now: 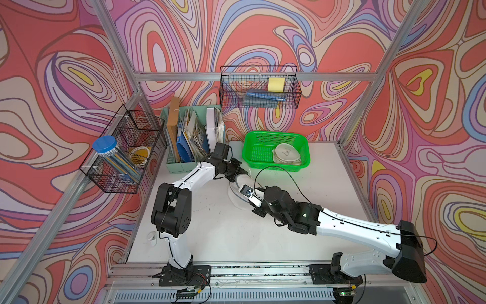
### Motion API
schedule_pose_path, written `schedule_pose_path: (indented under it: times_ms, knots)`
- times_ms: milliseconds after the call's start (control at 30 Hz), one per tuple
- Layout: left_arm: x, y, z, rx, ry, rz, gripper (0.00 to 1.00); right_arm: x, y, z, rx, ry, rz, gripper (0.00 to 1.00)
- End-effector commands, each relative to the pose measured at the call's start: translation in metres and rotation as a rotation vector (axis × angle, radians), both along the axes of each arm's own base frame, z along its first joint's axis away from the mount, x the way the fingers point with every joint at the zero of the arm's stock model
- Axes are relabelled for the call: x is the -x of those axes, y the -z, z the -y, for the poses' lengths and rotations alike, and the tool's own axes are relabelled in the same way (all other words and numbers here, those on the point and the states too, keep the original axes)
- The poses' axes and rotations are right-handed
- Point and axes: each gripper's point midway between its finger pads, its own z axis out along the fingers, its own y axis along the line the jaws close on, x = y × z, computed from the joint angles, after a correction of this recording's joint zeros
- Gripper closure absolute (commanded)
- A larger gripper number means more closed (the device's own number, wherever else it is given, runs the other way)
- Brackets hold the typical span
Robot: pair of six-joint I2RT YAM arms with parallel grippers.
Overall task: Turn the laundry bag inside out
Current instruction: Turn over the laundry bag at the center of the board.
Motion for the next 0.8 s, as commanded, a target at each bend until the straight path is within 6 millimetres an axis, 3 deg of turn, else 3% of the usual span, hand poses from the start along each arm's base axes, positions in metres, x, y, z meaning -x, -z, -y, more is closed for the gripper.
schedule_pose_path:
  times_ms: [0,167,367,667,767]
  knots:
    - [-0.009,-0.007,0.002,0.031,0.006,0.036,1.00,0.017,0.002,-0.016,-0.079,-0.067,-0.130,0.69]
    - [-0.005,-0.006,0.004,0.058,0.024,0.053,1.00,0.011,0.013,-0.013,-0.062,0.010,-0.182,0.54]
    - [-0.004,-0.022,0.012,0.125,0.090,0.159,1.00,-0.010,0.007,0.007,-0.101,0.168,-0.180,0.37]
    - [0.012,-0.043,0.019,0.182,0.204,0.275,1.00,-0.054,0.041,0.051,-0.240,0.336,-0.499,0.50]
    - [0.018,-0.050,0.022,0.207,0.248,0.314,1.00,-0.057,0.051,0.053,-0.276,0.325,-0.586,0.52]
